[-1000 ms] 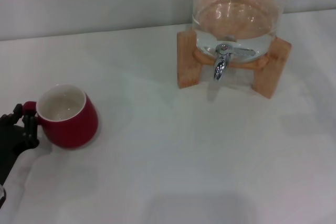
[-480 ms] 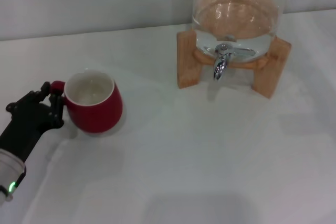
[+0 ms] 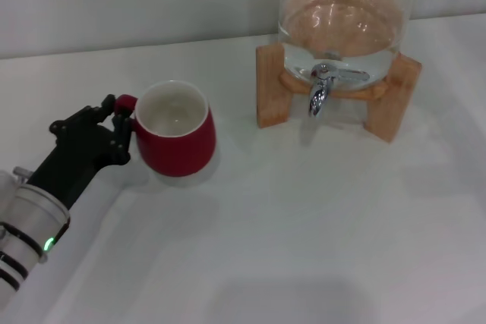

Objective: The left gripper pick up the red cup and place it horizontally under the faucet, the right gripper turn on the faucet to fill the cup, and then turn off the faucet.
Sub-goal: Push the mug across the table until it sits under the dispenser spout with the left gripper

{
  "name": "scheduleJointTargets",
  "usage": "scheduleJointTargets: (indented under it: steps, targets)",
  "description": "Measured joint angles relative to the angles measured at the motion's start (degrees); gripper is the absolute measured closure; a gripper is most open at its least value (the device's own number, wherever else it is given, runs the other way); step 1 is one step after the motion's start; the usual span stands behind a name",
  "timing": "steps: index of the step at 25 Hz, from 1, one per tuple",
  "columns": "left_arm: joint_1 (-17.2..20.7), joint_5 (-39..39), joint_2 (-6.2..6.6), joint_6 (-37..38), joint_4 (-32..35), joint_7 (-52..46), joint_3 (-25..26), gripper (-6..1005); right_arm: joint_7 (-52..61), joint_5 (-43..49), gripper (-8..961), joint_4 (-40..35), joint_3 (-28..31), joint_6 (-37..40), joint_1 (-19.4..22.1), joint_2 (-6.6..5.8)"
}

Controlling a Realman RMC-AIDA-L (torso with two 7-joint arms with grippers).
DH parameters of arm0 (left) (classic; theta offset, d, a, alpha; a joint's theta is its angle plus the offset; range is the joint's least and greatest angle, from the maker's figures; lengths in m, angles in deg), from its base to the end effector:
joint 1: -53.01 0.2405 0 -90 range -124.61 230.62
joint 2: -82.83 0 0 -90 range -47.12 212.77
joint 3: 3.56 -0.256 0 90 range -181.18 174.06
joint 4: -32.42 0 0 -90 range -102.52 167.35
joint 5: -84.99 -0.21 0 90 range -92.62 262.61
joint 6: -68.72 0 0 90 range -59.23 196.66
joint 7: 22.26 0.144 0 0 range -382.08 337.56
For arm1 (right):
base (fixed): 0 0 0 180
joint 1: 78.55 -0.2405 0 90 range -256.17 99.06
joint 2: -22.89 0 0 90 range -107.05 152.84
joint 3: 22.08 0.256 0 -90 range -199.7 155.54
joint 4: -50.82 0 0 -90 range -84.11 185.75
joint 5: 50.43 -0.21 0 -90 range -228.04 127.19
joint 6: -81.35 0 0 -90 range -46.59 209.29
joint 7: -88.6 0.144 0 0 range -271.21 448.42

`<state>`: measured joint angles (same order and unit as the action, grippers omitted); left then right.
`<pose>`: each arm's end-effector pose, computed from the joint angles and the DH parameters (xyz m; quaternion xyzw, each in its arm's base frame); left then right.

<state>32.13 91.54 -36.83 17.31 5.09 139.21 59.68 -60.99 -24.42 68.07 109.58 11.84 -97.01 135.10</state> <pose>-0.2609 0.3322 -0.0753 -0.8151 -0.2023 -0.3131 0.4435 0.3837 0.3215 0.1412 -0.5781 0.2111 0.3603 0.7010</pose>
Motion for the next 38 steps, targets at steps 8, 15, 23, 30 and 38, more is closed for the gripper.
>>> scheduleJointTargets:
  steps: [8,15,23,30,38]
  targets:
    - [-1.3,0.0,-0.06,2.5,-1.7,-0.2,-2.9,821,0.0,0.0,279,0.1,0.0,-0.4,0.2,0.16]
    - [-2.9,0.0,-0.04,4.8,-2.4,-1.1,-4.3,821,0.0,0.0,279,-0.2,-0.1,-1.2,0.1,0.23]
    - [-5.7,0.0,0.11,8.1,-2.7,-3.5,-6.9,821,0.0,0.0,279,-0.2,-0.8,-1.2,0.1,0.29]
    - [-8.3,0.1,0.22,9.9,-2.5,-5.8,-9.1,822,0.0,0.0,279,-0.2,-0.8,-1.2,0.0,0.29]
    - [-9.9,-0.7,0.28,10.7,-2.1,-7.9,-10.0,822,0.0,0.0,279,-0.2,-0.8,-1.2,-0.1,0.29]
